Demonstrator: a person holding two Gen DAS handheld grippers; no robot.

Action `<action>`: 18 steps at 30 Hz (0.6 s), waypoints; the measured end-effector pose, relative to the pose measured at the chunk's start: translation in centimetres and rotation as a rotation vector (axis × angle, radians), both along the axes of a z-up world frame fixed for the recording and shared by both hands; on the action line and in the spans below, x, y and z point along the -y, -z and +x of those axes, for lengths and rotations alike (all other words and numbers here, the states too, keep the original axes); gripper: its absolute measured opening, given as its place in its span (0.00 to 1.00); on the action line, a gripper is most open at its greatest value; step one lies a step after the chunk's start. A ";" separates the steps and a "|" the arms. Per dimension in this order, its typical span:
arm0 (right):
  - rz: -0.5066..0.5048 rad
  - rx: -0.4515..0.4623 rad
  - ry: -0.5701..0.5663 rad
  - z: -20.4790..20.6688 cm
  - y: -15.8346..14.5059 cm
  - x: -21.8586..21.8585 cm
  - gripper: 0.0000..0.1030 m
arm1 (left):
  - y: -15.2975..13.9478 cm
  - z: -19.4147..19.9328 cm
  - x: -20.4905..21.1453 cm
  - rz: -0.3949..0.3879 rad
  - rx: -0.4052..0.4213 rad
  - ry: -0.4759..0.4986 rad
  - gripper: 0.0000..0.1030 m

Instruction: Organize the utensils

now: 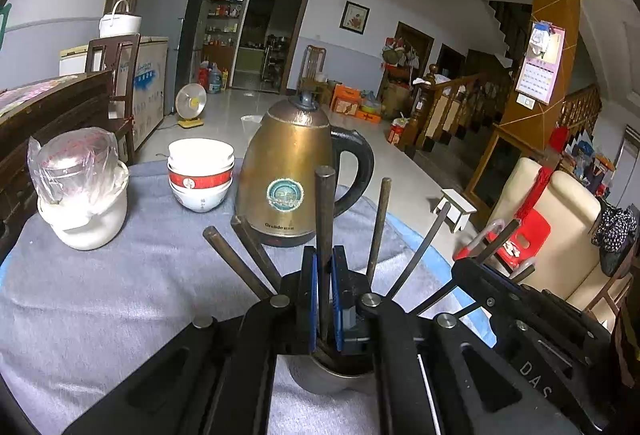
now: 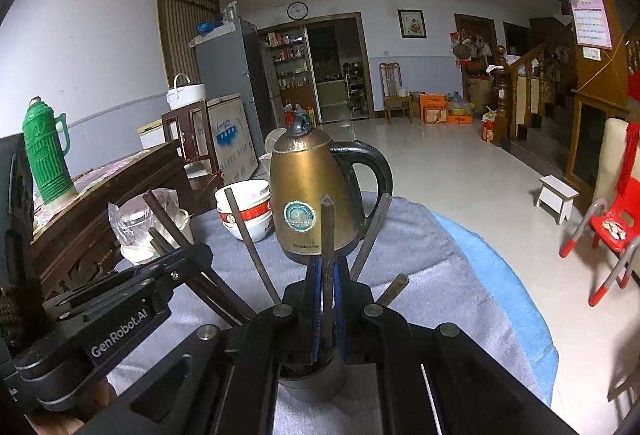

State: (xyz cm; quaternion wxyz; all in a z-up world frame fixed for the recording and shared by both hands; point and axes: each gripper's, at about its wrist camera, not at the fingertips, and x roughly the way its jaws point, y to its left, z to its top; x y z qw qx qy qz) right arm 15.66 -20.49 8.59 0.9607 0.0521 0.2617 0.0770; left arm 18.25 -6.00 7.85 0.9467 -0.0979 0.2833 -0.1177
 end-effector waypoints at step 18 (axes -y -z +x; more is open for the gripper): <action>-0.009 0.181 0.095 -6.9 -7.0 2.1 0.69 | -6.4 -6.4 -6.1 -0.025 0.121 -0.130 0.71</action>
